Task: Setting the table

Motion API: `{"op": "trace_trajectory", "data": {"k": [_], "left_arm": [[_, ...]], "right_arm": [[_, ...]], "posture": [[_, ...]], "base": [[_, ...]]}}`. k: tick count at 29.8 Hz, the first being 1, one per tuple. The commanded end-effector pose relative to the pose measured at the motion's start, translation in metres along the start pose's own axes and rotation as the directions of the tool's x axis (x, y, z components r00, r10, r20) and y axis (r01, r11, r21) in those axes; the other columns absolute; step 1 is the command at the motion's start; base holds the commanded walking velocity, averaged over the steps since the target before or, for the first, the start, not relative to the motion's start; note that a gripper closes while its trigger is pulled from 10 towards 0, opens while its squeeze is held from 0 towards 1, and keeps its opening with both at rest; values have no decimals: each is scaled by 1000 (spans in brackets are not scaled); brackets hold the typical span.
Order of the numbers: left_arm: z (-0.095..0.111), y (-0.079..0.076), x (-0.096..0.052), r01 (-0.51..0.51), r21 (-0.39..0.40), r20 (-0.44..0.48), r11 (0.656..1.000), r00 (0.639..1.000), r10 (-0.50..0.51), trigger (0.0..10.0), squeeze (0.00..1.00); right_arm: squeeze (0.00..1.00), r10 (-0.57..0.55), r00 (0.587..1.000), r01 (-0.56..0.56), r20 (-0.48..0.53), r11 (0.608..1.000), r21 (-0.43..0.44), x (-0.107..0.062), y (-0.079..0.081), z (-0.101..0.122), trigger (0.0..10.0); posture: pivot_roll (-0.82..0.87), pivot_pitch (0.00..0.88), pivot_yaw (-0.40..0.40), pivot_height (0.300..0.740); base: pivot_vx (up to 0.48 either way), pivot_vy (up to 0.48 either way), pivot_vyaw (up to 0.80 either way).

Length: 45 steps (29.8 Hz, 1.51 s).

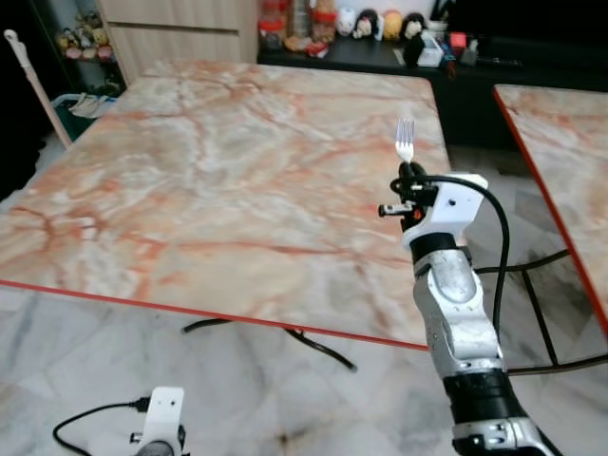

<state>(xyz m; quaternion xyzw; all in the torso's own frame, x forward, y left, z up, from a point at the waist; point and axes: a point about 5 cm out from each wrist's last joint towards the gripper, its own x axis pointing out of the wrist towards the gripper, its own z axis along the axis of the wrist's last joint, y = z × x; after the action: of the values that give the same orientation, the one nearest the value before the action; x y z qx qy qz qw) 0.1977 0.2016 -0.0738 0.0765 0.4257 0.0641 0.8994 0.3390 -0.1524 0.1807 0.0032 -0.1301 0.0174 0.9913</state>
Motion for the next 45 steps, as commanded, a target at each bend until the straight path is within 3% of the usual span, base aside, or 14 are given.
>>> {"op": "trace_trajectory", "data": {"k": [1,45], "left_arm": [[-3,8,0,-16,9,-9,1000,1000,17,10000,0],[-5,9,-1,-2,52,-11,999,1000,3,10000,0]], "right_arm": [[0,22,999,-22,24,1000,12,2,8,5,10000],[0,45,998,-45,45,999,-6,2,9,8,10000]], "posture": [[-41,128,-19,740],[-51,60,-18,740]], "base": [[0,-480,0],[0,-480,0]]}}
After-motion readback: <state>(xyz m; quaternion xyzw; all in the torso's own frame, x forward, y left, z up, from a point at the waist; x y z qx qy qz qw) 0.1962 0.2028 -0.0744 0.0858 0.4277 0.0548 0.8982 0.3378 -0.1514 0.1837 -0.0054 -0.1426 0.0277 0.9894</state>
